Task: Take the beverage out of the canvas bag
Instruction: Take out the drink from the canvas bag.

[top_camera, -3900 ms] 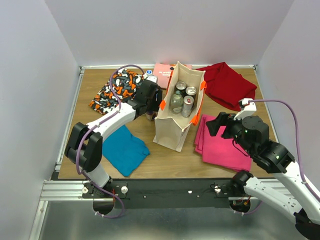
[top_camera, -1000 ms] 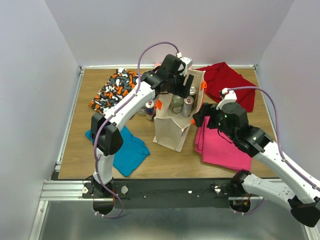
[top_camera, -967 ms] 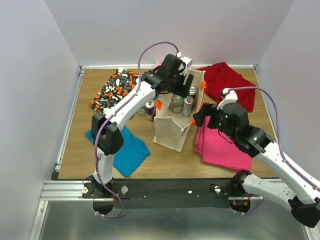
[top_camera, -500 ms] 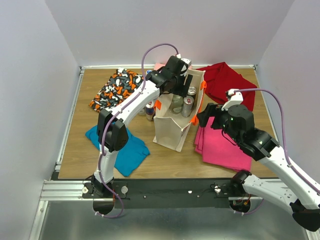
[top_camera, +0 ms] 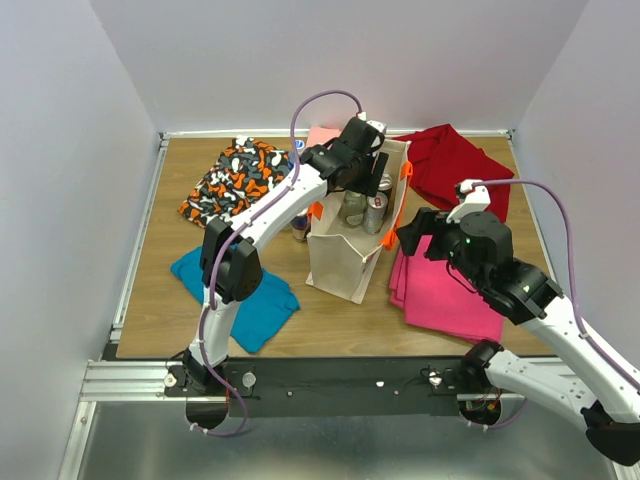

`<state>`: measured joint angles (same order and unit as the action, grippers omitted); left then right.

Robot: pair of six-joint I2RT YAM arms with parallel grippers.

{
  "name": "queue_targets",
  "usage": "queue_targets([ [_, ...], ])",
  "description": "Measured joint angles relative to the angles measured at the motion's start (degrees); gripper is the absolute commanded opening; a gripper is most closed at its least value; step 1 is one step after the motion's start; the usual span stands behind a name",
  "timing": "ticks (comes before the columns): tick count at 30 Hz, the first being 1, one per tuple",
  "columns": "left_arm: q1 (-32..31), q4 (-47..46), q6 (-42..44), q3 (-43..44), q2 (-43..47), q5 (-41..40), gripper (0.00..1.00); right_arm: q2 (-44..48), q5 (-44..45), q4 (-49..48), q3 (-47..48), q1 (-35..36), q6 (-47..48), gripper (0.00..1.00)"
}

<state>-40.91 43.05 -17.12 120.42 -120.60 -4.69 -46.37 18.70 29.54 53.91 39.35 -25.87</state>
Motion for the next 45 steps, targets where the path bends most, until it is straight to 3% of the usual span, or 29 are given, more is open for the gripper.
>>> queue_targets([
  [19, -0.5, 0.0, -0.4, 1.7, -3.4, -4.8, 0.67, 2.6, 1.4, 0.6, -0.2, 0.0, 0.0, 1.0],
  [24, -0.5, 0.1, -0.4, 1.7, -3.4, -5.6, 0.59, 2.6, 1.4, 0.6, -0.3, 0.0, 0.0, 1.0],
  [35, -0.5, 1.2, -0.7, 3.0, -4.2, -6.8, 0.66, 2.6, 1.5, 0.6, -0.6, 0.0, 0.0, 1.0],
  [41, -0.6, 2.4, -0.7, 3.0, -4.3, -7.3, 0.65, 2.5, 1.5, 0.6, -0.6, 0.0, 0.0, 1.0],
  [44, -0.6, 2.6, -0.8, 3.0, -4.4, -7.5, 0.62, 2.5, 1.5, 0.6, -0.6, 0.0, 0.0, 1.0],
  [45, -0.6, 2.8, -0.7, 3.0, -4.5, -7.7, 0.56, 2.5, 1.5, 0.6, -0.6, 0.0, 0.0, 1.0],
])
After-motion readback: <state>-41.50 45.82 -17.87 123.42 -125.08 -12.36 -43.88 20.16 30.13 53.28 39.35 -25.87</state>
